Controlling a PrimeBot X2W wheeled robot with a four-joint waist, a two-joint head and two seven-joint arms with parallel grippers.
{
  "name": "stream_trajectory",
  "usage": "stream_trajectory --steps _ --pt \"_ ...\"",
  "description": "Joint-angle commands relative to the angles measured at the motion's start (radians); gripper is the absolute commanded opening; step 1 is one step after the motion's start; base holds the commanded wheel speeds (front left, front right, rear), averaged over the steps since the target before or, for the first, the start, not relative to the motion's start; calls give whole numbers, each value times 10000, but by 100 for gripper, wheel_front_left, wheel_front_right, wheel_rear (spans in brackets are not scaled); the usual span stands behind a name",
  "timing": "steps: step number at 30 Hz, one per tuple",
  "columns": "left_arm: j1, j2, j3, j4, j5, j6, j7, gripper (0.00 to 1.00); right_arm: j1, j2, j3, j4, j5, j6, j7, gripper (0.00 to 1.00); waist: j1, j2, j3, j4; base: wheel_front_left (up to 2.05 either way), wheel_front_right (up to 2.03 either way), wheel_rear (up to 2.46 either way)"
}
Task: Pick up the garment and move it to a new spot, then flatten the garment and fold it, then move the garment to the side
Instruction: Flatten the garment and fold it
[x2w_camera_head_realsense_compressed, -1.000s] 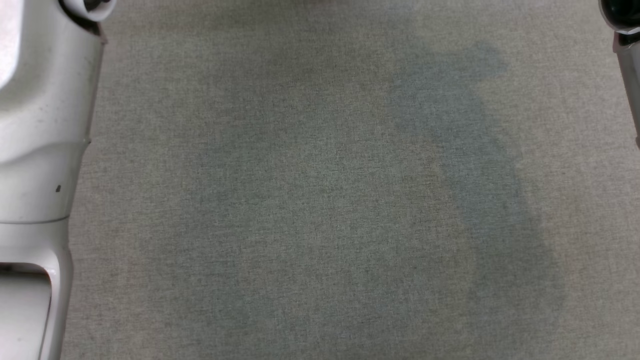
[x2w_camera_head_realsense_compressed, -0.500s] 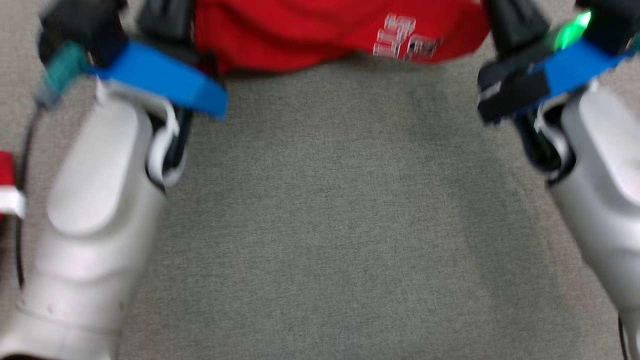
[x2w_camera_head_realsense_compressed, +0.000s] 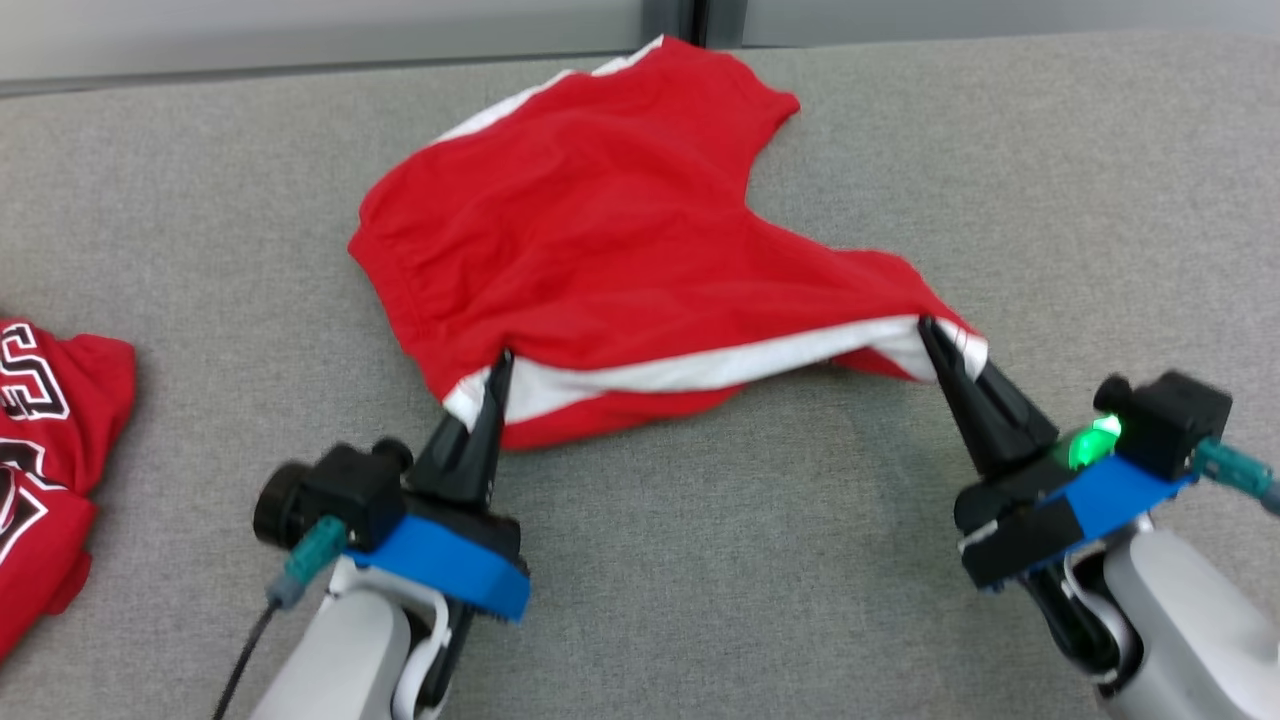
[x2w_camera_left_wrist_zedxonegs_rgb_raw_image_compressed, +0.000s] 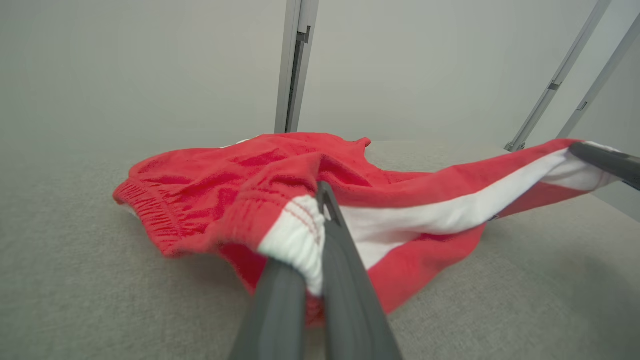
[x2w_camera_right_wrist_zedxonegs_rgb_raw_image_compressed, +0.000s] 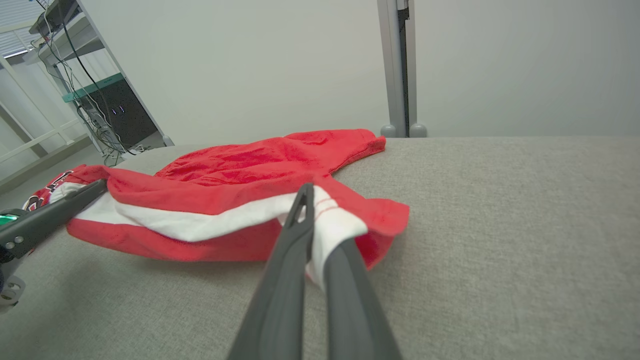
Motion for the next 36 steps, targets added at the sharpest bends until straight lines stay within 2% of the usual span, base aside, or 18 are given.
stream_trajectory --steps 1,12,22,30,36 --pt "169 58 -17 -53 34 -26 -45 0 252 -61 -54 -96 18 5 -37 0 3 0 -98 -54 0 0 0" --pt "2156 60 185 -616 -142 71 -44 0 2586 245 -62 -807 7 5 -38 0 3 0 -816 -73 0 0 0" --pt "3004 152 144 -1007 -191 191 -44 0 4084 357 -479 -1322 -61 5 -36 0 3 0 -1266 150 0 0 0" --pt "2831 -2 73 -972 -381 144 -38 0 3239 398 -480 -1091 -474 5 -38 0 3 0 -1346 180 0 0 0" --pt "2258 -21 250 -907 -461 132 -38 0 1608 190 -241 -636 -555 5 -12 0 3 0 -1088 260 0 0 0"
